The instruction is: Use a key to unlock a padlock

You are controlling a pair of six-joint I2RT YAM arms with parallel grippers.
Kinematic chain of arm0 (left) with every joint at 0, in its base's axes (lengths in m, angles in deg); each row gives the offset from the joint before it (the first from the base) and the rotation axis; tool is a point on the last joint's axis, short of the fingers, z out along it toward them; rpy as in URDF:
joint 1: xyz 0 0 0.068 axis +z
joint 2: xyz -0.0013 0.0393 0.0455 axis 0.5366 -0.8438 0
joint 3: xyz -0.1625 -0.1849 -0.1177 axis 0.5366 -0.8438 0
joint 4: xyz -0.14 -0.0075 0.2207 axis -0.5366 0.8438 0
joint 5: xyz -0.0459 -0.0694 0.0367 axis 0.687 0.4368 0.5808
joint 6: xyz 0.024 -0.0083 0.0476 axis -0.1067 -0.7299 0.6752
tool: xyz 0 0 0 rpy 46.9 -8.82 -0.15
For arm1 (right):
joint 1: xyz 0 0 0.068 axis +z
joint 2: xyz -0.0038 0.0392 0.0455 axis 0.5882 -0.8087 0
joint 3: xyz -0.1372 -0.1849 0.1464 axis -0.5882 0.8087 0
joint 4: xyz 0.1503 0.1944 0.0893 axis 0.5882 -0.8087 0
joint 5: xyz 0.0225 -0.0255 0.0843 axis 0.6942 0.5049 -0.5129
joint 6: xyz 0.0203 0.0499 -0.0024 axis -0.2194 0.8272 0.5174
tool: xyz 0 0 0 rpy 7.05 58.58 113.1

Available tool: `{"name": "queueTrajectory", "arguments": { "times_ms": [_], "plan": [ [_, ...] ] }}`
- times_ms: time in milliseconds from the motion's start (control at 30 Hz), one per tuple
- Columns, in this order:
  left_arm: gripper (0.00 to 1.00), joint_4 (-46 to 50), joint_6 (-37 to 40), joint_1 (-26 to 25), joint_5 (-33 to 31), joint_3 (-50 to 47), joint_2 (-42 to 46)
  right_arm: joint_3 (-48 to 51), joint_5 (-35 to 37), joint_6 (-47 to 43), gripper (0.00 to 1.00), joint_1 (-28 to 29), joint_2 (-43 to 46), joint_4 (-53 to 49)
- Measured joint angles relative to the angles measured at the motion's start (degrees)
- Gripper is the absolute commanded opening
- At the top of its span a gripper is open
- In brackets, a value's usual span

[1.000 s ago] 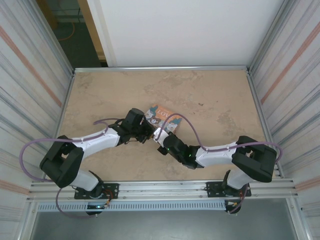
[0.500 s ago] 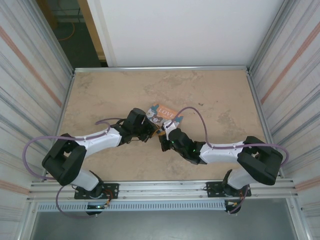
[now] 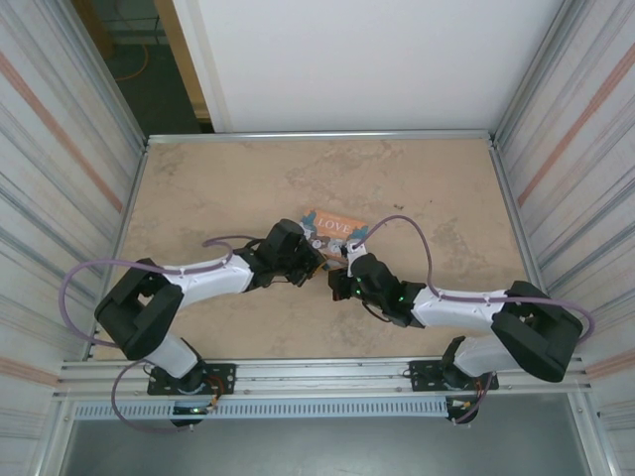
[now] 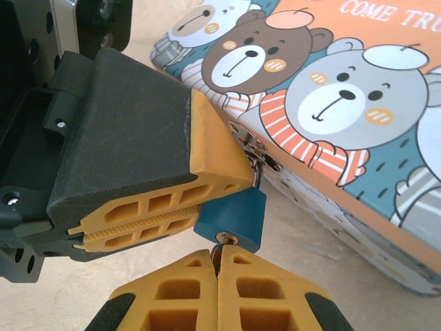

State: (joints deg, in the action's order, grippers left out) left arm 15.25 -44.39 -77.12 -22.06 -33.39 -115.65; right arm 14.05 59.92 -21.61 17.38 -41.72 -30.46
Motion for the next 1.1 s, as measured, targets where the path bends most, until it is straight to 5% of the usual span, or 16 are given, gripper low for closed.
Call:
{"name": "queueTrajectory", "arguments": {
  "times_ms": [467,1100],
  "plan": [
    [0.0,-2.54,0.04,-1.38,0.61,0.81,-3.96,1.79,-4.02,2.97,0.0,-2.97,0.87,-2.05],
    [0.29,2.51,6.6,-1.42,0.44,1.05,0.24,4.15,-2.25,6.01,0.0,-9.57,2.64,-0.83]
  ]
}}
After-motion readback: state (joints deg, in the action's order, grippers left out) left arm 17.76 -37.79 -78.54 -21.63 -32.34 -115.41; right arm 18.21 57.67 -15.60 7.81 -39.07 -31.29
